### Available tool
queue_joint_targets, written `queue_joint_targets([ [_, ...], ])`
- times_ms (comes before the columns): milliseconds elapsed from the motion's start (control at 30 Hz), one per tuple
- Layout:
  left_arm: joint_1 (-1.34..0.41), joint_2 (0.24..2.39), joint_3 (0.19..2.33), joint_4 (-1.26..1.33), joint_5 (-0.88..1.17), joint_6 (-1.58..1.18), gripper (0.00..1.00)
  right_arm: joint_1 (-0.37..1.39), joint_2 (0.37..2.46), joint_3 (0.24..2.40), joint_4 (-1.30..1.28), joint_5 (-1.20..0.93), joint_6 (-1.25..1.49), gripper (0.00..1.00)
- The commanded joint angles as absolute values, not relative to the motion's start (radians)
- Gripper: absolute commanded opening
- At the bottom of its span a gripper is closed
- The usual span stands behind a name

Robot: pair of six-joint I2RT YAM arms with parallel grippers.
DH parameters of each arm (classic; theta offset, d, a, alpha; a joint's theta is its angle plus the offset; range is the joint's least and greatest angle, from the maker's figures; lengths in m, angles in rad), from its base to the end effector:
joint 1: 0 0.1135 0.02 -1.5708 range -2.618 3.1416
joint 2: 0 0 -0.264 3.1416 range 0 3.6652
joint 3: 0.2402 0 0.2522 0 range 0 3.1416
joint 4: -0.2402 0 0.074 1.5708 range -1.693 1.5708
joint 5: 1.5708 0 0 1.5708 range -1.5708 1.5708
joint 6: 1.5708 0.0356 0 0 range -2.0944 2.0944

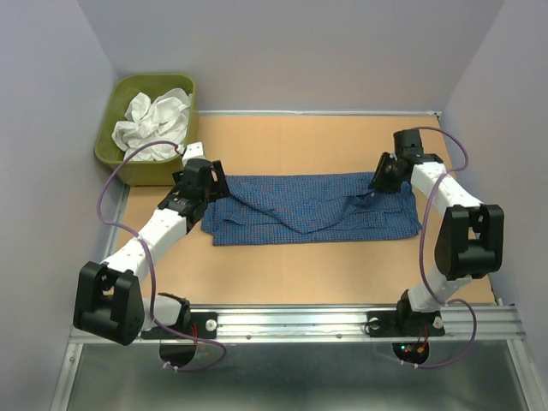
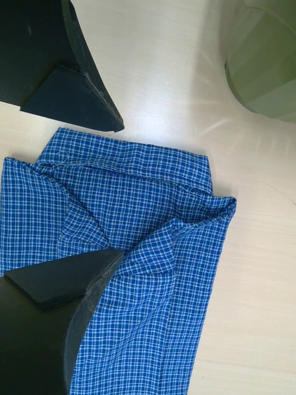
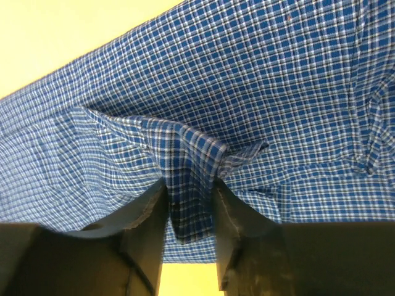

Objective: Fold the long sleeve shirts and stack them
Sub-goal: Fold the shirt

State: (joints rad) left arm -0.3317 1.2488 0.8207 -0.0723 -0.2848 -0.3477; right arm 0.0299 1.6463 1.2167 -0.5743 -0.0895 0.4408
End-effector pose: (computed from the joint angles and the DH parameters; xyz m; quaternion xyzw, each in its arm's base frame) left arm 0.2672 -0.0814 0.2649 -0.0792 0.8509 -0.0531 0.5167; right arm 0.3461 0.0135 0.2369 0.1834 0.9415 0.1069 0.2617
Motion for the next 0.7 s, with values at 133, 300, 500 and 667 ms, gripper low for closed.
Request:
queue_joint_targets([
  [133,-0.33,1.259,0.844,-0.06,-0.255,-0.393,0.88,0.121,1.55,1.272,-0.514,-0.097,0.391,0.69],
  [300,-0.33,1.288,0.891,-0.058,-0.21,-0.503,0.87,0.186,1.436,1.235,-0.46,-0.029,0.371,0.81],
  [500,-0.345,1.391,1.014,-0.023,-0.138,-0.569,0.83,0.253,1.373,1.12,-0.313,-0.162,0.399,0.84],
  [667,-0.385,1.518,1.123,-0.005,-0.118,-0.603,0.78,0.293,1.413,1.042,-0.134,-0.314,0.489,0.84],
])
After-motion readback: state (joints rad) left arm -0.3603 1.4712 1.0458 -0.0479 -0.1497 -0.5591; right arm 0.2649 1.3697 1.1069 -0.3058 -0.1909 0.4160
